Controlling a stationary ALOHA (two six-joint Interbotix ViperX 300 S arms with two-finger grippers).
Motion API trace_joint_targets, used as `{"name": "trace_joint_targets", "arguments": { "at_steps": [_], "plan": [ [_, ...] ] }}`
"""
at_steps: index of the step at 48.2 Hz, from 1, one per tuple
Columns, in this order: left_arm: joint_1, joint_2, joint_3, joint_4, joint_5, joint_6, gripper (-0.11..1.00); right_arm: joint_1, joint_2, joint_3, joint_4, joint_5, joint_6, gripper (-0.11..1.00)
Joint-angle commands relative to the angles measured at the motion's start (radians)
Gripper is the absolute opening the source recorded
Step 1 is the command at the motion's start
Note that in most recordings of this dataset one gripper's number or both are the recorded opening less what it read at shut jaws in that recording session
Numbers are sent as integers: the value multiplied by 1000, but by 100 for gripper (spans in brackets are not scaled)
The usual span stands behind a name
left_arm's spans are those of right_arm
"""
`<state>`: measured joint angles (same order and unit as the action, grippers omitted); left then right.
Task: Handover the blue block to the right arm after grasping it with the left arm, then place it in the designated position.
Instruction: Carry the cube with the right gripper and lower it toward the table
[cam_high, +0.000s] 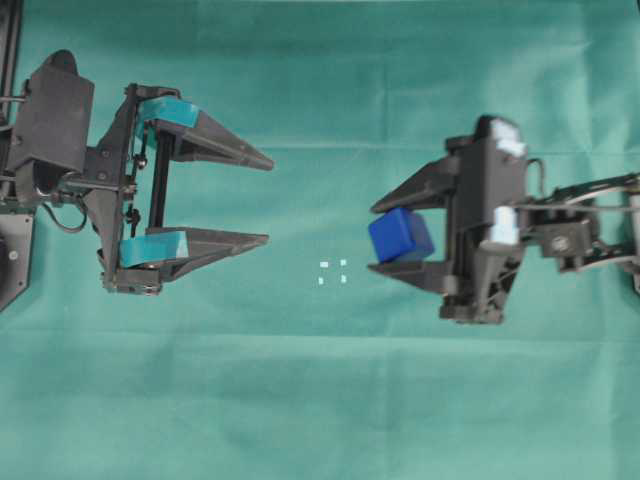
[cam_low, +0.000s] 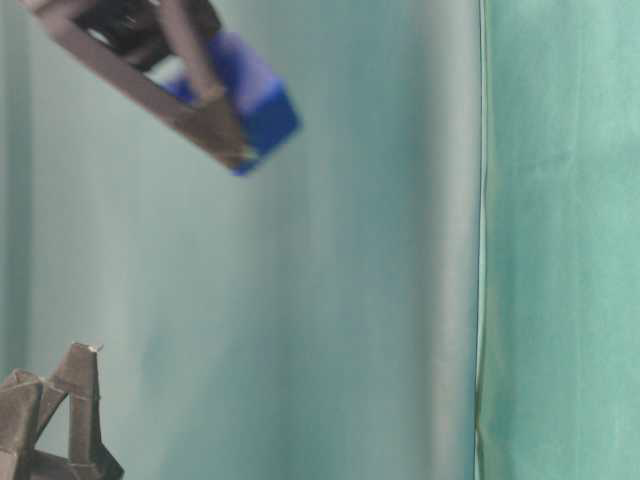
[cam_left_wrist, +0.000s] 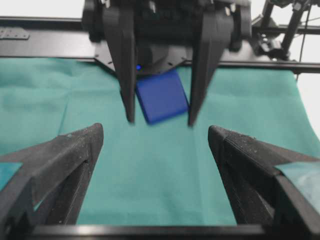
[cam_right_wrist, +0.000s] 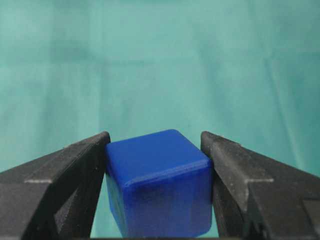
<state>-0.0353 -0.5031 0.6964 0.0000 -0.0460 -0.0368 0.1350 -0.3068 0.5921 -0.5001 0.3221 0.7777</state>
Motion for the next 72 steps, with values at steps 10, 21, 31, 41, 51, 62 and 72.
{"name": "trace_joint_targets", "arguments": {
  "at_steps": [10,21,31,41,51,62,72],
  "plan": [
    [2,-5,-29,3,-3,-2,99,-12,138,-14,0,-117,2,61],
    [-2,-6,-28,3,-3,-2,99,-40,282,-25,3,-245,3,61],
    [-2,-8,-26,3,-3,-2,99,-57,397,-44,3,-336,3,61],
    [-2,-8,-25,3,-3,-2,99,-66,466,-69,5,-385,3,61],
    [-5,-11,-23,3,-3,-2,99,-72,512,-80,3,-431,2,61],
    [-5,-12,-23,3,0,-2,99,-83,543,-89,3,-456,2,61],
    [-5,-12,-23,2,5,-2,99,-94,571,-89,3,-477,0,61]
  ]
}}
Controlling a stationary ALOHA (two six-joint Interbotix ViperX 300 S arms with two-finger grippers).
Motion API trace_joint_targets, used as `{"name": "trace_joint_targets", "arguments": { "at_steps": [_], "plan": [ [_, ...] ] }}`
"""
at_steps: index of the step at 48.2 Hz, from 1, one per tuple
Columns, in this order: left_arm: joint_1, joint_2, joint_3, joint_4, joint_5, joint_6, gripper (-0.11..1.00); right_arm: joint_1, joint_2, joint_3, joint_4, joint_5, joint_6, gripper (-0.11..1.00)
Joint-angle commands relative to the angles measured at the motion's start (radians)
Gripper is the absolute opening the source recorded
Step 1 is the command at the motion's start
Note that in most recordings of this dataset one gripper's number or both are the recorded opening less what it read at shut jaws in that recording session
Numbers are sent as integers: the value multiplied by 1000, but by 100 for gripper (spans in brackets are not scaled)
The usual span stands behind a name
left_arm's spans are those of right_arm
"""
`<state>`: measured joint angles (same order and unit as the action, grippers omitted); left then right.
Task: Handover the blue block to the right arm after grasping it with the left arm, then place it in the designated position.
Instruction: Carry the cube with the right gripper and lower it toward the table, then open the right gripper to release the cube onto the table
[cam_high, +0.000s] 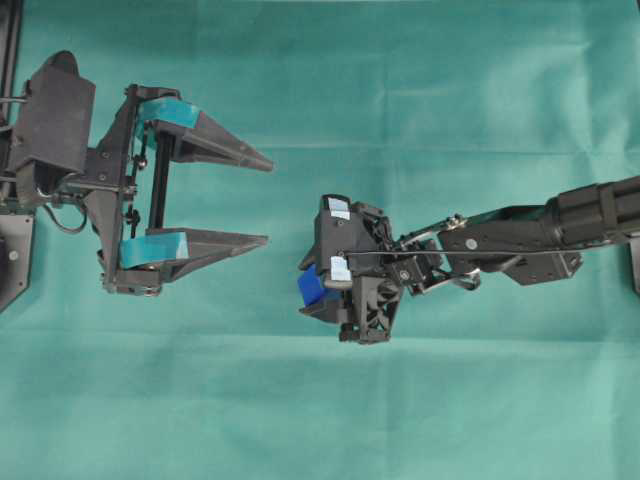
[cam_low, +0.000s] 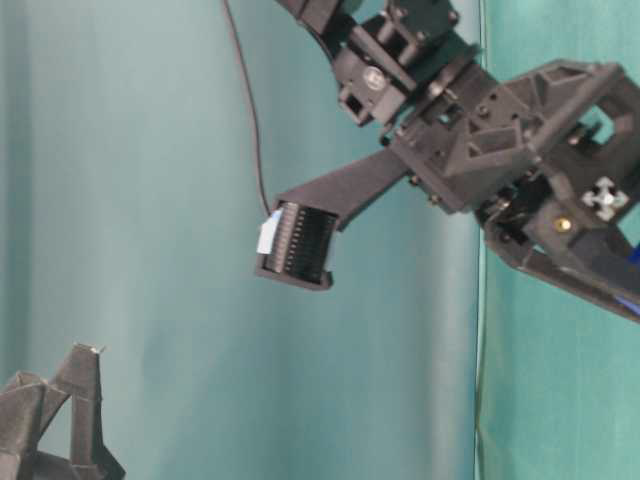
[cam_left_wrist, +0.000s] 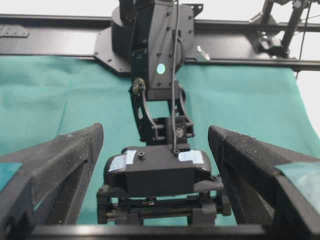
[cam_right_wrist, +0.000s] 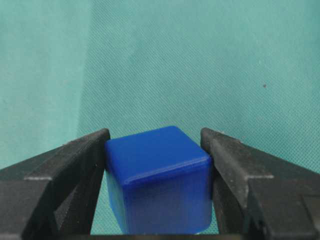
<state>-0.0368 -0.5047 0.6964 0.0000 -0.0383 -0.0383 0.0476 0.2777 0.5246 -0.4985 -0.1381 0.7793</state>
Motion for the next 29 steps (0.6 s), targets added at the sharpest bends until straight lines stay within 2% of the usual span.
{"name": "trace_joint_targets", "arguments": {
  "at_steps": [1,29],
  "plan": [
    [-3,-9,-23,3,-3,0,99,-6,-12,-21,2,-20,-3,61],
    [-3,-9,-23,3,-2,2,99,-14,-8,-17,-21,-32,-14,61]
  ]
}}
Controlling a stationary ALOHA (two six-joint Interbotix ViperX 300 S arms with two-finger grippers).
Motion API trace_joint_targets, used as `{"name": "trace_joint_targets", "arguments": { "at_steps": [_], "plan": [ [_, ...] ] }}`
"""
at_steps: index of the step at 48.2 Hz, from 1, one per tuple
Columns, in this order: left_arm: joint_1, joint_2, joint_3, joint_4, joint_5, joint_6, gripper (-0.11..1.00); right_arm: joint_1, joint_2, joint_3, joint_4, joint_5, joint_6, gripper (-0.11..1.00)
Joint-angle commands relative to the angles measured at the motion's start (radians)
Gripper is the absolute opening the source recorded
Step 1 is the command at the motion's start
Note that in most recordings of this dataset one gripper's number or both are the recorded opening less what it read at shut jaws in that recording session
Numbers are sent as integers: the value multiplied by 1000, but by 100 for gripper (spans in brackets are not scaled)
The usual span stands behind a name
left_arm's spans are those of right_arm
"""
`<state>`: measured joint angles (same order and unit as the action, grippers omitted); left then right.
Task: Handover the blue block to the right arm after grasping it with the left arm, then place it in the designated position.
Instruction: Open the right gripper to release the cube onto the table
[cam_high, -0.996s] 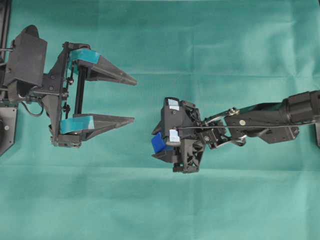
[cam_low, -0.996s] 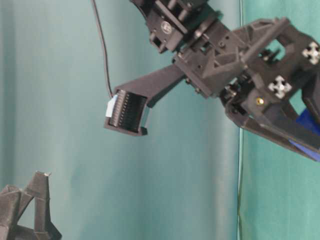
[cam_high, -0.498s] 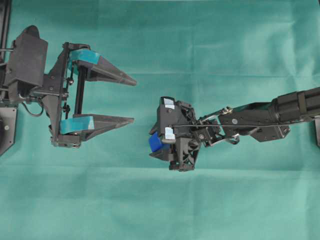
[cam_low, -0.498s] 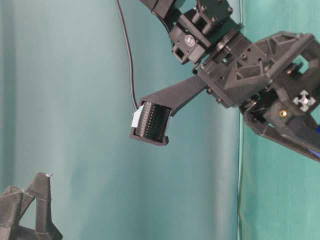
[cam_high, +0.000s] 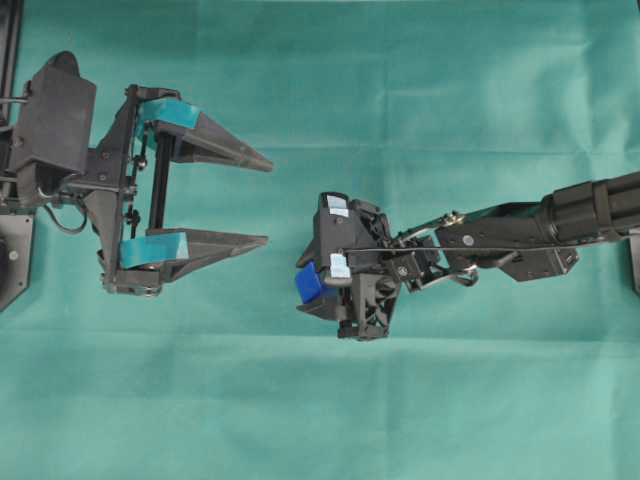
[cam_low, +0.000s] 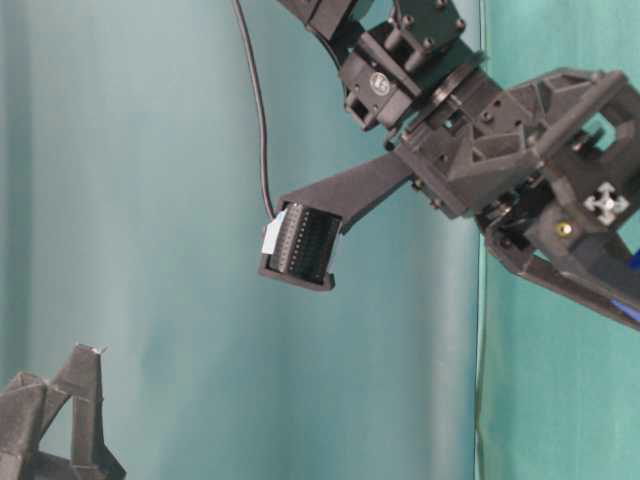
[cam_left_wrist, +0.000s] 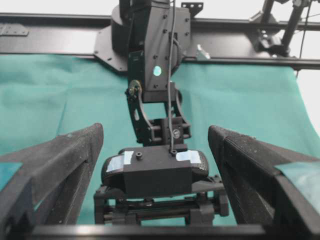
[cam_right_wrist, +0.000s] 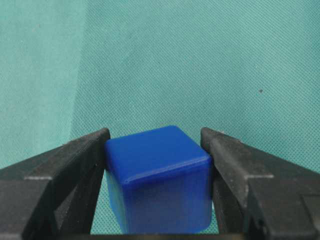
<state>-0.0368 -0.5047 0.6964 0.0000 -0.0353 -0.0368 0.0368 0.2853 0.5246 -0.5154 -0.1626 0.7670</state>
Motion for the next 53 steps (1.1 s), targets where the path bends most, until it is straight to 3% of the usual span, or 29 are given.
{"name": "trace_joint_targets", "arguments": {
  "at_steps": [1,25,33,53],
  "plan": [
    [-3,-9,-23,2,-5,0,99,-3,-15,-17,-5,-8,0,61],
    [-3,-9,-23,3,-5,0,99,-9,-17,-14,6,-3,3,63],
    [-3,-9,-23,3,-5,0,99,-9,-17,-15,11,0,3,92],
    [-3,-11,-23,3,-5,2,99,-9,-17,-17,11,3,3,87]
  ]
}}
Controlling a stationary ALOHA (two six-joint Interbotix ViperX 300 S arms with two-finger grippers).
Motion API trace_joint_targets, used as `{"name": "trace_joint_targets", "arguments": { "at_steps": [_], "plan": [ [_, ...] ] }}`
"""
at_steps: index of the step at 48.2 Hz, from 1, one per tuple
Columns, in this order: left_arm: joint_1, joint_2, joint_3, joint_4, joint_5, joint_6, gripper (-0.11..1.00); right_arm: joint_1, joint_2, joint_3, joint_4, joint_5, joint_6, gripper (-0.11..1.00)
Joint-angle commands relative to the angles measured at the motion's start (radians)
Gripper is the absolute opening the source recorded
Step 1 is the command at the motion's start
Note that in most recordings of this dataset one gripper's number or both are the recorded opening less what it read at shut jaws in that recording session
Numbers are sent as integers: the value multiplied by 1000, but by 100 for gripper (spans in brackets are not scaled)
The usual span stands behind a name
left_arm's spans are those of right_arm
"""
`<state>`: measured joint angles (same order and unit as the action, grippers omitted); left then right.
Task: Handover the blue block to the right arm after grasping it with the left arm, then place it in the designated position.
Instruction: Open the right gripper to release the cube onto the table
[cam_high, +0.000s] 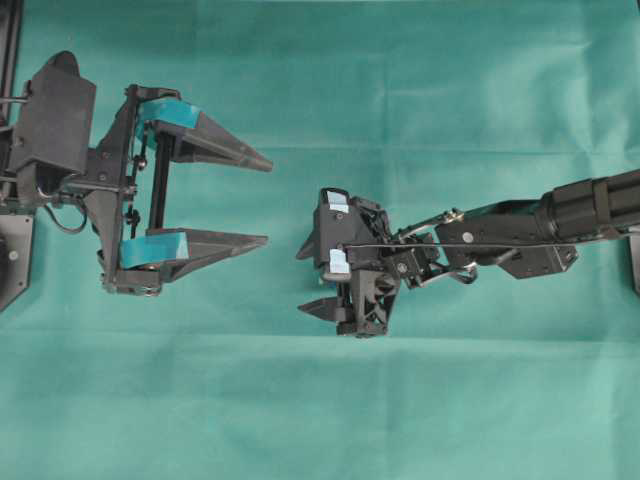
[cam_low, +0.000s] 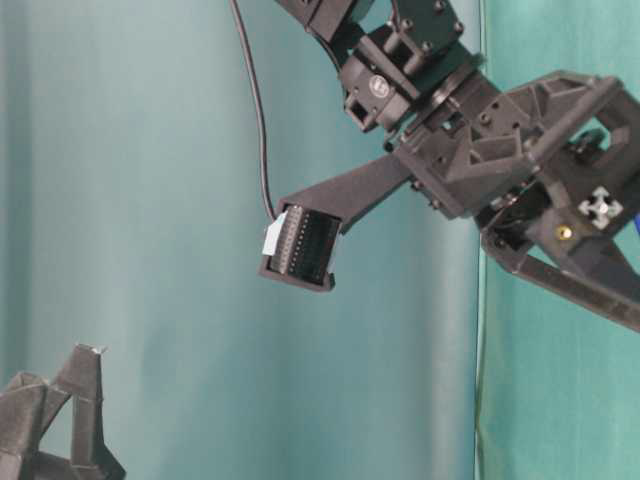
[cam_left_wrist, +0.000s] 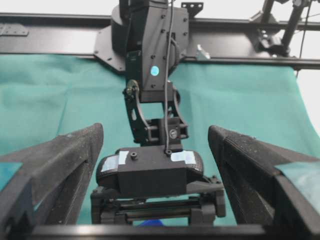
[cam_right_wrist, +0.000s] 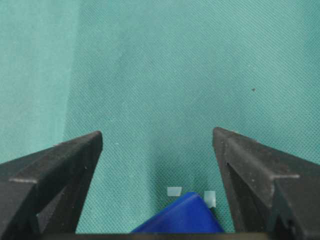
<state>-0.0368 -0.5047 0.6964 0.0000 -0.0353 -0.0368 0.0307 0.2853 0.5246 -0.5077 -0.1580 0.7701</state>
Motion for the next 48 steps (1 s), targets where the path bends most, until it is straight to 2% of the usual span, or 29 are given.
{"name": "trace_joint_targets", "arguments": {
  "at_steps": [1,16,37,48],
  "plan": [
    [-3,-11,-23,3,-5,2,99,-3,-20,-17,3,2,2,87],
    [-3,-11,-23,2,-5,2,99,2,-110,-17,-2,106,0,87],
    [-3,-8,-26,3,-5,2,99,29,-379,-5,-23,356,-3,86],
    [-3,-8,-28,3,-6,2,99,43,-502,-3,-32,443,-5,86]
  ]
}}
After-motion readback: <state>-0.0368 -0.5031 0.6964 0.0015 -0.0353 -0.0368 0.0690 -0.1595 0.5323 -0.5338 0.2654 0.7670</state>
